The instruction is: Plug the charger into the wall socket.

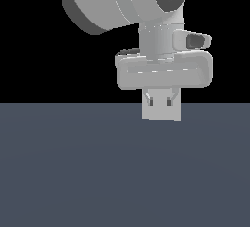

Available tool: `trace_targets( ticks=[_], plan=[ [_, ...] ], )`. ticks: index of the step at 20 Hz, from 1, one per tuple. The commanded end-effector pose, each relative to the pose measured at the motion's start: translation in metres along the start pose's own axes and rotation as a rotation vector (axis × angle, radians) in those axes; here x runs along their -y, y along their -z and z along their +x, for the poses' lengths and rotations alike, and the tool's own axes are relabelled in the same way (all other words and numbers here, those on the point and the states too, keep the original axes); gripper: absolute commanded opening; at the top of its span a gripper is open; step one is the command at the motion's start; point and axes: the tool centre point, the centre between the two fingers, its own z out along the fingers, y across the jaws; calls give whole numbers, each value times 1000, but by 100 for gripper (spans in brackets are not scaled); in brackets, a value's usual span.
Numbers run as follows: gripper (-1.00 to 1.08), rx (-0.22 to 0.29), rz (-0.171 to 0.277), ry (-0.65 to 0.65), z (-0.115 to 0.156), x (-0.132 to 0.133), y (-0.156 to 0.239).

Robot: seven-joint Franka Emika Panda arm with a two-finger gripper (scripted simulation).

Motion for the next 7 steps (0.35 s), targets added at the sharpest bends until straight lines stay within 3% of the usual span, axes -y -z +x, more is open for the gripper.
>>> trace_targets(
  ticks=[1,7],
  plan=[
    [-100,0,0,0,5,0,-2],
    [-100,0,1,-1,7,0,-3]
  ],
)
